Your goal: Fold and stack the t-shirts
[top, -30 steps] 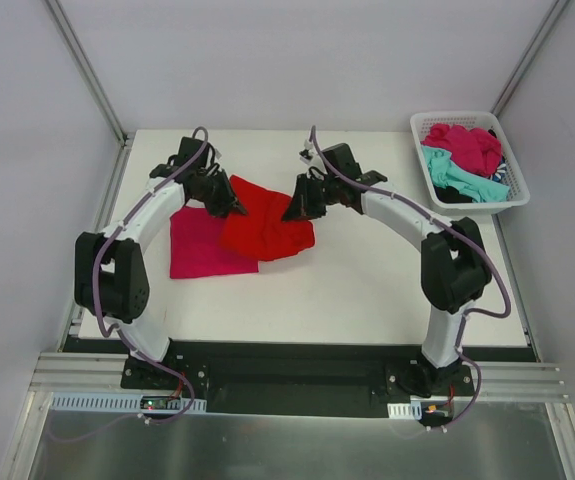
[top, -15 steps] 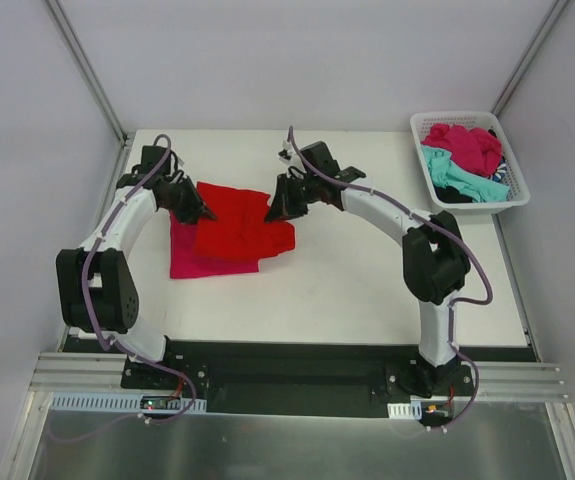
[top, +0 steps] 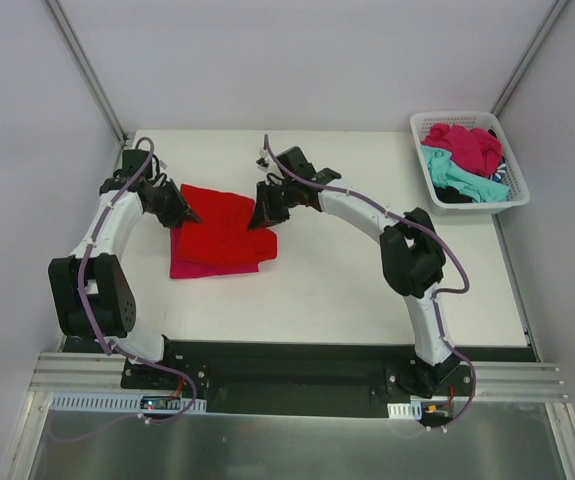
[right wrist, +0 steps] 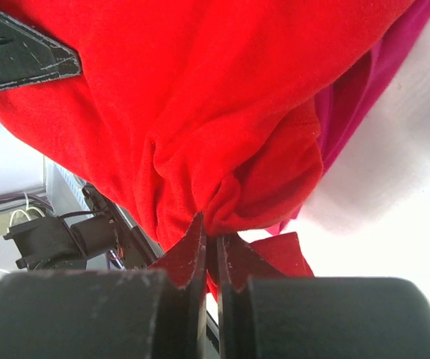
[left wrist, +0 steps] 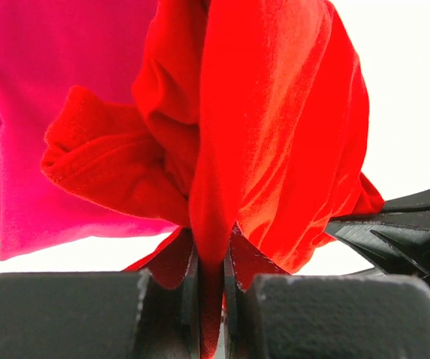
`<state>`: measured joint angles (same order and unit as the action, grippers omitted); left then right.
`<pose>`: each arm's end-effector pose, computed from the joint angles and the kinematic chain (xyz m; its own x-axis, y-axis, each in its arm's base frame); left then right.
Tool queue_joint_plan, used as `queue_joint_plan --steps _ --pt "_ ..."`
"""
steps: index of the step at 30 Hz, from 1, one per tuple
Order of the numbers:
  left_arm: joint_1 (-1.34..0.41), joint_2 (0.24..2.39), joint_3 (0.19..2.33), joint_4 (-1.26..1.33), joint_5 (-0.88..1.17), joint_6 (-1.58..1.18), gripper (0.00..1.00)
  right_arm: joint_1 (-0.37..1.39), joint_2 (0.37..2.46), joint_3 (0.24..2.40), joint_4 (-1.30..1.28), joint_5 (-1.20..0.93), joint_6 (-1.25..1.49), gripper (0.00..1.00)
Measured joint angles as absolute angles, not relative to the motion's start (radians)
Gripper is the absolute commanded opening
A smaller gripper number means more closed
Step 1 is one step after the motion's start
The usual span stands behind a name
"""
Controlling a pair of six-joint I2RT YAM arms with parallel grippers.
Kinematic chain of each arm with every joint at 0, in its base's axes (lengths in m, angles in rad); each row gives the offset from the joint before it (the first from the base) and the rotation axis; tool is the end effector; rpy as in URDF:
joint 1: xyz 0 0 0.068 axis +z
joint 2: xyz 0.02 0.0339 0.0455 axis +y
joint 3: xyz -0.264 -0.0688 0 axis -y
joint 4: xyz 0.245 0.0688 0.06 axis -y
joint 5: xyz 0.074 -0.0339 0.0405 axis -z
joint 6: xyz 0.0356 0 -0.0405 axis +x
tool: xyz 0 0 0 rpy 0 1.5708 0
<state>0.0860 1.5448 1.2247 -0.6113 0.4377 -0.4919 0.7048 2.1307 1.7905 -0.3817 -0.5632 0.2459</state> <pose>0.3281 0.0131 0.2720 -0.7870 -0.4972 -0.3653 -0.2241 0.7820 -0.5816 0.3604 0.3315 0.2432 -0.6959 -0.3217 -0.6421 -0.7049 0.4771 0.5249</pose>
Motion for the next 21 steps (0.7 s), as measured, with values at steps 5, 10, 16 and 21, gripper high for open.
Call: queue_joint_plan --steps 5,10,16,21 --pt "0.115 1.545 1.204 -0.612 0.438 -0.474 0.00 0.731 2.196 1.860 -0.402 -0.563 0.250 0.01" --pt "0.148 1.544 1.169 -0.612 0.442 -0.461 0.00 0.754 2.222 1.876 -0.414 -0.562 0.254 0.01" --pt "0.172 1.544 1.142 -0.619 0.444 -0.453 0.00 0.771 2.223 1.876 -0.417 -0.562 0.254 0.01" --pt "0.172 1.547 1.131 -0.620 0.445 -0.451 0.00 0.772 2.223 1.875 -0.416 -0.562 0.254 0.01"
